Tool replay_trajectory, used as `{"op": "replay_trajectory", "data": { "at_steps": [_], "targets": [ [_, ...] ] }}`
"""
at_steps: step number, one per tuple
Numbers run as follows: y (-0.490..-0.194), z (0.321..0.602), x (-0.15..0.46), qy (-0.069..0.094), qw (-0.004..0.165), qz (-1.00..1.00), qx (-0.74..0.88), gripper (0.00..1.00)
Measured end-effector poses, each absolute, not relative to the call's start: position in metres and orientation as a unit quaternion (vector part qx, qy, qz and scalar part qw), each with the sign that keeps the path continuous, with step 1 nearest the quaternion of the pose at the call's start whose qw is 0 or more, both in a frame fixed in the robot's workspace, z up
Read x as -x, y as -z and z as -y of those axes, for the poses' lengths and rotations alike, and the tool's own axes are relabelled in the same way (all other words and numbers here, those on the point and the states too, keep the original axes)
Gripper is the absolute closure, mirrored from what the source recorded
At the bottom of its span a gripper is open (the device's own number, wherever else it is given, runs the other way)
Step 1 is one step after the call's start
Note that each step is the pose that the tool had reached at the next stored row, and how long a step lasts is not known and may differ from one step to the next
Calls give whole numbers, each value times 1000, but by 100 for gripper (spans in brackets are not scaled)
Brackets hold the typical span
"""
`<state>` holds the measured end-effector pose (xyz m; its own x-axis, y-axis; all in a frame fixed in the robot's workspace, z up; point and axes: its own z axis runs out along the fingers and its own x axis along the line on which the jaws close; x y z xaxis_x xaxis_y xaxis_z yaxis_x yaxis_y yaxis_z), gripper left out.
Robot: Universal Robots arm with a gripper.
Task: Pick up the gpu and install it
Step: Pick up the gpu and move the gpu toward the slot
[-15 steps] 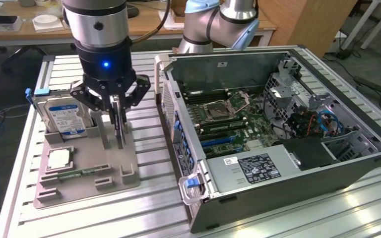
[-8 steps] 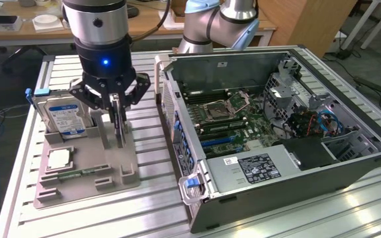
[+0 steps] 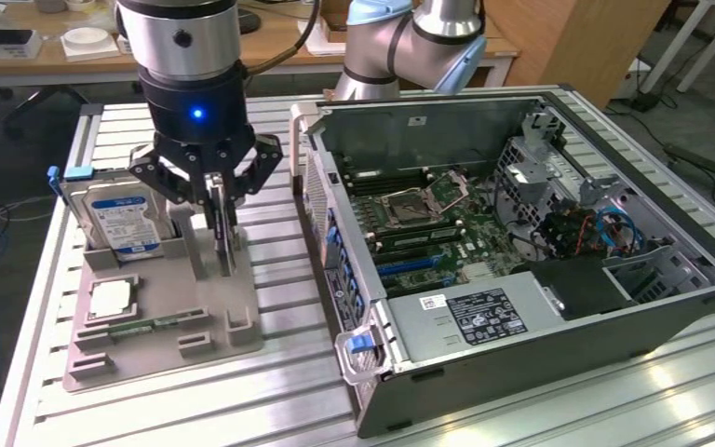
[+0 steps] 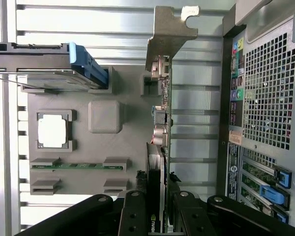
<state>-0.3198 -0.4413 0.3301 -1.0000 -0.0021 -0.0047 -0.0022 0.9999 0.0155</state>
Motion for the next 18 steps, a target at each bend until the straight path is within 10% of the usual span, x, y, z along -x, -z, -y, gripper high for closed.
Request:
{"op": "replay_trajectory", "data": {
  "at_steps": [18],
  "targets": [
    [-339, 441, 320, -8, 2, -1000, 1, 74]
  ]
}}
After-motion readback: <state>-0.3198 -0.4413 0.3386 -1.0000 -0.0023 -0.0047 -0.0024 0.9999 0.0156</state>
